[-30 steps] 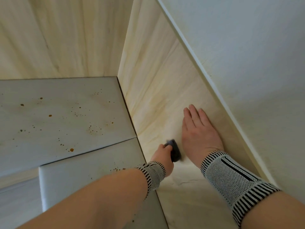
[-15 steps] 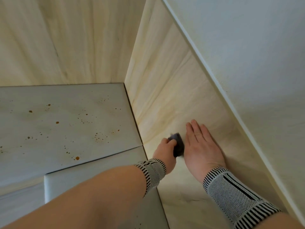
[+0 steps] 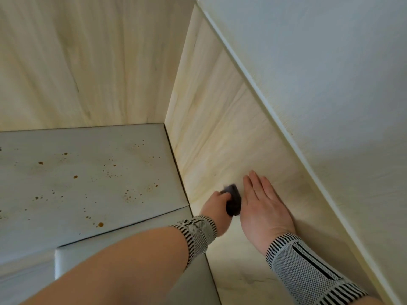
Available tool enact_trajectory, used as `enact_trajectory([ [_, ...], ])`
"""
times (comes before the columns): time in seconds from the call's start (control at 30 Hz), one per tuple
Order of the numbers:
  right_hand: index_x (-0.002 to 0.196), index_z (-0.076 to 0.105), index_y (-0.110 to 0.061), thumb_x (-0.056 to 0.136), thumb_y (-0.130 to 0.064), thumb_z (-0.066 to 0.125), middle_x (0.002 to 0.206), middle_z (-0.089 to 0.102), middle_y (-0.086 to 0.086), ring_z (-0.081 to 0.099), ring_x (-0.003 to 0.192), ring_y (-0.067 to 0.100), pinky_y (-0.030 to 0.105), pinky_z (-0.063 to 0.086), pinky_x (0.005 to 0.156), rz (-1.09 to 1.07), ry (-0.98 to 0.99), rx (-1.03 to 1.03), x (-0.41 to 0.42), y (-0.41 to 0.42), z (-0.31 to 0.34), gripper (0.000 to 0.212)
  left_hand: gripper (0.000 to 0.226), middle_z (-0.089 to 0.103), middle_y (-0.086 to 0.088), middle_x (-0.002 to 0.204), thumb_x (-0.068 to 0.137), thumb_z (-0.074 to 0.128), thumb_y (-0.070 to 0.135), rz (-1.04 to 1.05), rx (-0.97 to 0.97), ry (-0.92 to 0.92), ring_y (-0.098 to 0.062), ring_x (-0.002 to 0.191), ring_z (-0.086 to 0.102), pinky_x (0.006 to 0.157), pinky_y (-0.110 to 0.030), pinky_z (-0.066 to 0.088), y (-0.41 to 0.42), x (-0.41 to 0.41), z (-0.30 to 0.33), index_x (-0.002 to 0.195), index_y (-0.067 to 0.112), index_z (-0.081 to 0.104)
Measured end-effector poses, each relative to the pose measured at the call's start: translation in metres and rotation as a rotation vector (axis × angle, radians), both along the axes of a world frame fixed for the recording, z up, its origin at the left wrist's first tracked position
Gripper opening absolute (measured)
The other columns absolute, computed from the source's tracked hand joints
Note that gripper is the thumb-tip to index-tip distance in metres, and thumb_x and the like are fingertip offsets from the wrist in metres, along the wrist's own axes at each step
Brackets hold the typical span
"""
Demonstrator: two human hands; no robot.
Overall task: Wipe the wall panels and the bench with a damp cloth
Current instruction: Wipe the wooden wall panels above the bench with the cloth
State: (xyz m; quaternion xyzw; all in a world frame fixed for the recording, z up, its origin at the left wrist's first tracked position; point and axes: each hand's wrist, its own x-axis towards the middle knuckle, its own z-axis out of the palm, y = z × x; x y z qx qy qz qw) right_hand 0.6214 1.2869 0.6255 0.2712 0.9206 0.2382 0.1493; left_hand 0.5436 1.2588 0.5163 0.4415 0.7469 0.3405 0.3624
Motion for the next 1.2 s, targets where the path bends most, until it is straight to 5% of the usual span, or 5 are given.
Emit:
enact_trajectory([
  [0.2, 0.093, 0.066, 0.022, 0.08, -0.01, 0.023, 0.116, 0.061, 0.035, 0.056, 0.116, 0.049, 0.052, 0.025, 0.107, -0.016, 0.024, -0.056, 0.007, 0.002, -0.004, 0.055, 0.037, 0.063, -0.009, 0.107, 0.09, 0.056, 0.004, 0.253, 0.057, -0.1, -0.024, 0.085, 0.061, 0.063, -0.024, 0.046, 0.043, -0.063, 0.027, 0.124, 0.016, 0.06],
  [0.33, 0.09, 0.067, 0.021, 0.08, -0.011, 0.023, 0.116, 0.061, 0.035, 0.055, 0.117, 0.049, 0.052, 0.024, 0.108, -0.005, -0.083, -0.071, 0.012, 0.002, -0.006, 0.055, 0.045, 0.06, -0.011, 0.115, 0.088, 0.054, 0.0, 0.297, 0.08, -0.104, -0.031, 0.095, 0.062, 0.07, -0.029, 0.047, 0.05, -0.071, 0.041, 0.13, 0.016, 0.056],
  [0.57, 0.152, 0.012, 0.001, 0.102, -0.028, 0.019, 0.161, -0.005, 0.021, -0.014, 0.146, 0.039, 0.051, -0.021, 0.111, 0.025, -0.362, 0.007, -0.009, -0.004, 0.007, 0.059, 0.022, 0.051, -0.007, 0.106, 0.097, 0.053, 0.015, 0.016, -0.028, -0.085, -0.028, 0.095, 0.057, 0.079, -0.026, 0.041, -0.003, 0.009, -0.011, 0.117, 0.015, 0.062],
  [0.8, 0.125, 0.058, 0.01, 0.082, -0.016, 0.004, 0.141, 0.047, 0.028, 0.034, 0.138, 0.043, 0.05, -0.001, 0.116, -0.029, -0.182, -0.003, -0.01, 0.005, -0.035, 0.073, 0.039, 0.053, -0.014, 0.114, 0.089, 0.052, 0.003, 0.19, 0.044, -0.025, -0.033, 0.097, 0.059, 0.076, -0.027, 0.039, 0.053, -0.068, -0.027, 0.126, 0.014, 0.059],
  [1.2, 0.151, 0.019, 0.002, 0.094, -0.023, -0.001, 0.16, 0.003, 0.023, -0.008, 0.147, 0.041, 0.051, -0.016, 0.114, 0.003, -0.287, -0.102, -0.019, 0.002, -0.056, 0.066, 0.027, 0.052, -0.008, 0.113, 0.095, 0.052, 0.013, 0.092, -0.107, -0.154, -0.025, 0.088, 0.059, 0.079, -0.031, 0.051, 0.019, -0.012, -0.078, 0.122, 0.017, 0.058],
])
